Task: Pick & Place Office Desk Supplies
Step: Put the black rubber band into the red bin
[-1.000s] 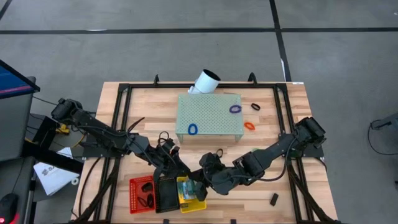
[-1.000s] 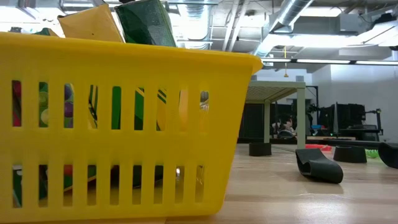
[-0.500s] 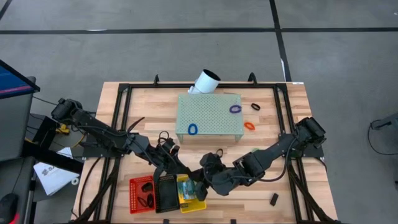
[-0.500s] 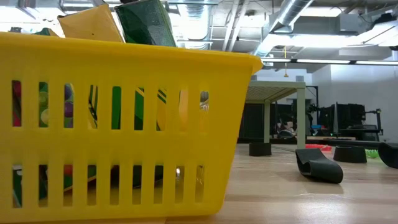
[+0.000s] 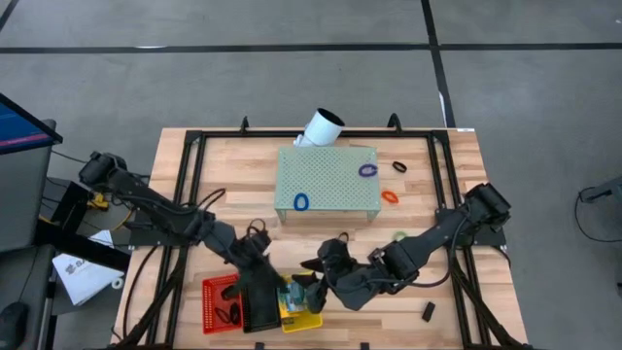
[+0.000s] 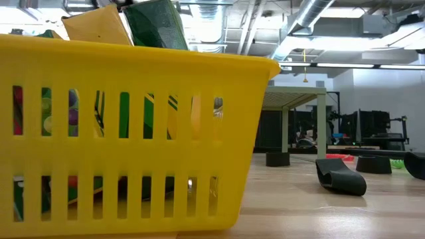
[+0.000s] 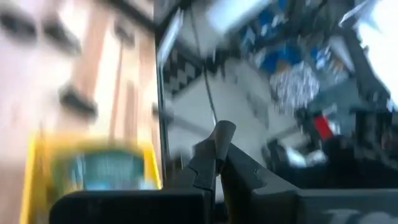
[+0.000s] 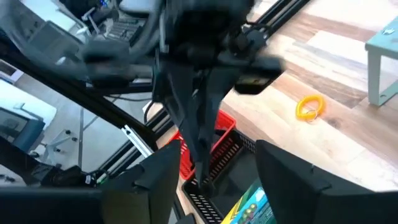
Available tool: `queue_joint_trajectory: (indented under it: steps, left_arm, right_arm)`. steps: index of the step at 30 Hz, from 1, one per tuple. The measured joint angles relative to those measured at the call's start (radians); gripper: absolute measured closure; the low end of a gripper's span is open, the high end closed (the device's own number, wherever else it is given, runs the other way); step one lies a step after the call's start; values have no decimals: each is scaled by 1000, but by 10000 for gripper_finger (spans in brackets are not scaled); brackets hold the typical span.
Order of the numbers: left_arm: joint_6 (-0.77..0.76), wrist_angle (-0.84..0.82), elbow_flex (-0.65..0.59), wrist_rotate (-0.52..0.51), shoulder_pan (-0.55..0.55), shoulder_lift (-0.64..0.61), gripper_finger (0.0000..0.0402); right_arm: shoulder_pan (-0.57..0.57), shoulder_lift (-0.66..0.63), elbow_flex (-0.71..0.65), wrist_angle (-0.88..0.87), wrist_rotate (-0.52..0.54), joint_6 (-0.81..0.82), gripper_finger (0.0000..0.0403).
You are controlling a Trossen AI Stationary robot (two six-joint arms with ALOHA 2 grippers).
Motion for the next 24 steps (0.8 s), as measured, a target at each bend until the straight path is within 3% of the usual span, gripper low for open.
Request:
queue_joint_trajectory:
  steps: [10,16,20,24]
  left_arm:
    - [-249,-572,0,42,-224,-173,399]
    - [-383,-801,0,25,-334,-159,399]
    - [-428,-881,0,-31,-362,-110,393]
    - [-430,-875,0,-48,-356,-70,354]
  right_arm:
    - [-1,-6,0,-23,22,21,201]
    - [-4,-6,0,-43,37,27,206]
    - [-4,-6,0,-62,42,38,206]
    - [-4,-6,0,-81,44,65,207]
